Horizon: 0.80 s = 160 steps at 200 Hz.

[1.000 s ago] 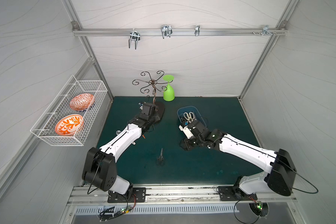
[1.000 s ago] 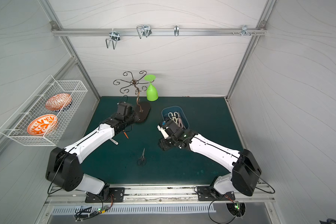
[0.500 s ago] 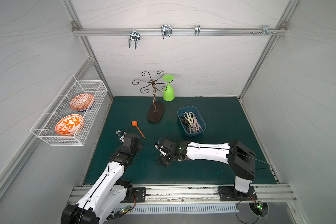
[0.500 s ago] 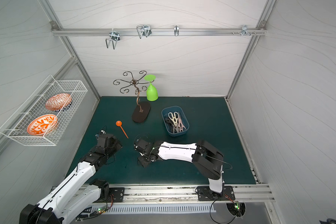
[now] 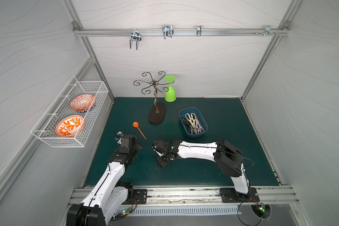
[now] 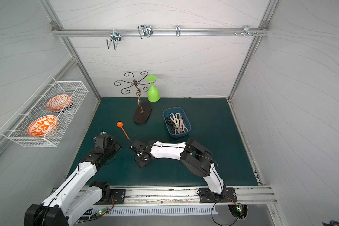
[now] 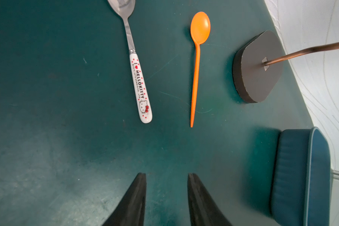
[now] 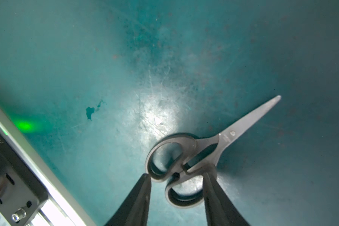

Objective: Put the scissors into the storage box
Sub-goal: Pick up the scissors from the center of the board.

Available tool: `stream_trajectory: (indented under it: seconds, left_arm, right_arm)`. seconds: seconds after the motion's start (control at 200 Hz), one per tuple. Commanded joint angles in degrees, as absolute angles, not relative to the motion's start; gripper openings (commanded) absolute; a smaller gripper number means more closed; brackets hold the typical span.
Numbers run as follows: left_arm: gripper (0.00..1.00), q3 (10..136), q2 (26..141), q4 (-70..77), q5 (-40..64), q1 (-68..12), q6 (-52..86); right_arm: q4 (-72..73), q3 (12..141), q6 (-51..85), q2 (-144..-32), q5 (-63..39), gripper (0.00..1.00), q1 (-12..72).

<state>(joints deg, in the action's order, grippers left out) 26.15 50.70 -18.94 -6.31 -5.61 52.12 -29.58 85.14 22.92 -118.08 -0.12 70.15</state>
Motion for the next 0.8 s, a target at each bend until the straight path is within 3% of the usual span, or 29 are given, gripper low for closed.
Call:
stream_trajectory:
  seconds: [0.0, 0.59, 0.795]
  left_arm:
    - [0.38, 27.0, 50.5, -17.3, -5.9, -5.3, 52.5]
    - [0.38, 27.8, 51.9, -17.1, -5.2, -5.3, 52.6]
    - [0.38, 27.8, 52.3, -16.9, -5.0, -5.3, 52.6]
  right_arm:
    - [-32.7, 86.0, 24.2, -119.9, -2.4, 0.48, 69.1]
    - [-38.2, 87.7, 21.0, -120.5, 5.4, 0.48, 67.5]
    - [-41.6, 90.8, 15.7, -120.3, 13.8, 0.48, 67.4]
